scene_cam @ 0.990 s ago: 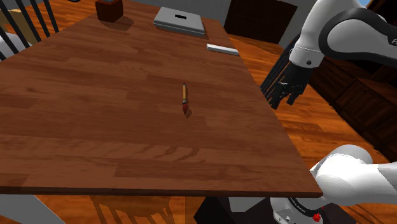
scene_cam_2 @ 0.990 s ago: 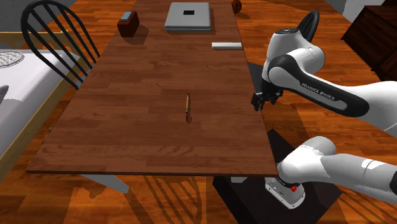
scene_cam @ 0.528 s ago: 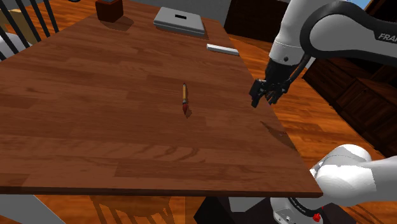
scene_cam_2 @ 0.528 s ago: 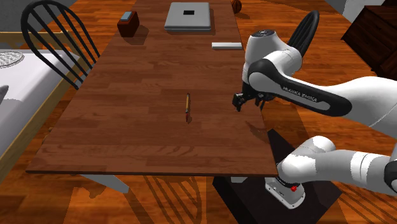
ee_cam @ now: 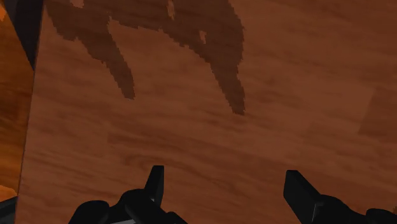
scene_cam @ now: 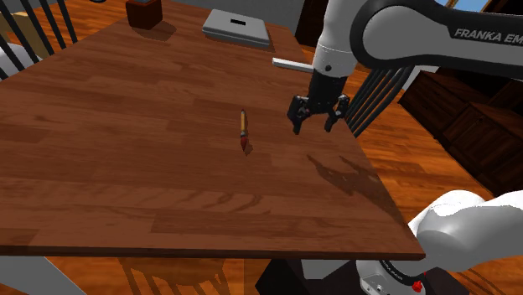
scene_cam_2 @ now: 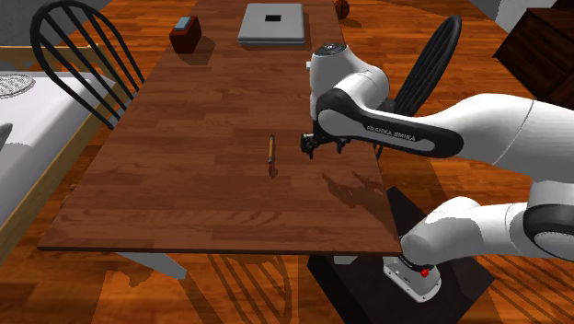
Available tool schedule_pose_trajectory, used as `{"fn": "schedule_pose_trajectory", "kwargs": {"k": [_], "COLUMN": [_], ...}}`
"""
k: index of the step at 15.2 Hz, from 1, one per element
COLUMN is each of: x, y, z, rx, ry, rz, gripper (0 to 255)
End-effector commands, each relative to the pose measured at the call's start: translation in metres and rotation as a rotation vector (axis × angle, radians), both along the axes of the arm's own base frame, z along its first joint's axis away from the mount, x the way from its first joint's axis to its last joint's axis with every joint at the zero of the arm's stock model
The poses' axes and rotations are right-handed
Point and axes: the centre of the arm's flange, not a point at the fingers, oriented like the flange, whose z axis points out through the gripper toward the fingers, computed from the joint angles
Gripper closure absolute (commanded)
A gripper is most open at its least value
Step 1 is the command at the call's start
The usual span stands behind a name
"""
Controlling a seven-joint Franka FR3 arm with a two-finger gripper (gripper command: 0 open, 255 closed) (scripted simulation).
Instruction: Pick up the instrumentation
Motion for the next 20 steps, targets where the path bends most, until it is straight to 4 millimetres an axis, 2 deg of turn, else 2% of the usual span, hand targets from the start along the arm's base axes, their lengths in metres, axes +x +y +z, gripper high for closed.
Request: {"fn": "schedule_pose_trajectory", "kwargs": {"k": [1,13,20], "x": [0.016,0.117,0.117], "y": [0.022,0.142,0.142], "z": [0.002,0.005,-0.032], "rx": [-0.009,-0.072,-0.072], "ry": [-0.010,-0.064,-0.064], "rz": [-0.031,-0.194,-0.194], "gripper": [0,0,0]}}
